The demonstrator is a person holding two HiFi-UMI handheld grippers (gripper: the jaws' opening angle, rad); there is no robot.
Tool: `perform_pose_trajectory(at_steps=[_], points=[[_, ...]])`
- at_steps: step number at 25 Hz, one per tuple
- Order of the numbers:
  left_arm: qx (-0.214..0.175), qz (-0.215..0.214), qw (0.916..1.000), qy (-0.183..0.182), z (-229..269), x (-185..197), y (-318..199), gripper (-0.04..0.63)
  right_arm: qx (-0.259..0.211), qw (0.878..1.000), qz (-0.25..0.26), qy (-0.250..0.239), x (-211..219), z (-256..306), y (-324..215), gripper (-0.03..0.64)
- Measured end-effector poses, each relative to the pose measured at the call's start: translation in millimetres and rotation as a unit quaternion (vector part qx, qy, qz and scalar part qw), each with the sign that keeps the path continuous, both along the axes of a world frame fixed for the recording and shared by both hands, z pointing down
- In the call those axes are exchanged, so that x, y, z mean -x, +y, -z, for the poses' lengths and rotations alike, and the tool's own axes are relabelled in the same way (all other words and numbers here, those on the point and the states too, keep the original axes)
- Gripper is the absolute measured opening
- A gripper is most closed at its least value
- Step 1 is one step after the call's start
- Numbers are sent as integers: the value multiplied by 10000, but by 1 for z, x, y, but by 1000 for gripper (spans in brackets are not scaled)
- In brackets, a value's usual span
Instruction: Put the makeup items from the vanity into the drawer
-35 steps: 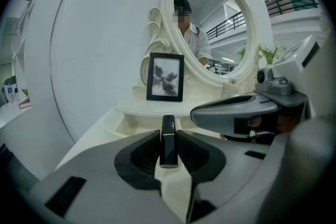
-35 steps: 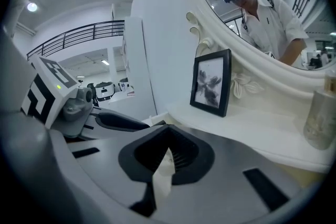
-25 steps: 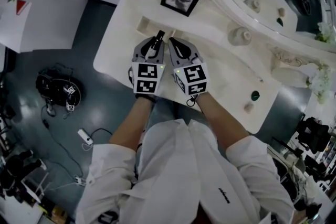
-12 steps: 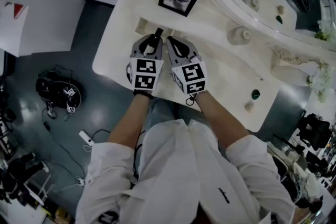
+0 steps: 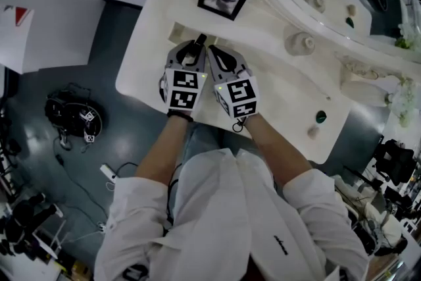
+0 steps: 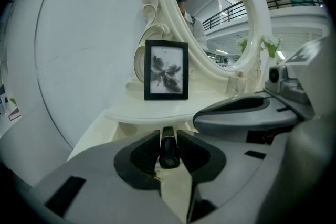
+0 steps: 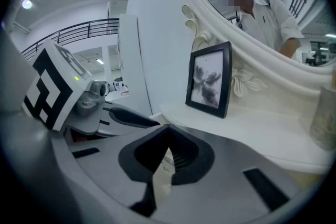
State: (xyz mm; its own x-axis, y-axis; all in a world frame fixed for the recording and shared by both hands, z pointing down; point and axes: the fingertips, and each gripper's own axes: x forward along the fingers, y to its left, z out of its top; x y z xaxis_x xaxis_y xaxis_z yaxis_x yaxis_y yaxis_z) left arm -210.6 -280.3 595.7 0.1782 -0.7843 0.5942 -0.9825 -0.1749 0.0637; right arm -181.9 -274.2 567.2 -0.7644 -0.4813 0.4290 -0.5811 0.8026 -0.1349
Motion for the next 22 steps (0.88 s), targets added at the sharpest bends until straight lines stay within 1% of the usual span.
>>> perform_pose_trajectory(at_steps=[12,17,22], points=[[-64,-121,9999,80,-5,-8,-2,126,-4,9998,-205,-11,-18,3,-2,18],[-423,-7,9991,47,7,-3,1,164,-19,9995,-296,-56,-30,9,1,17],[-672,43,9977,10,20,-2,5,166,-39,9991,-413,-95,-51,16,8,18]])
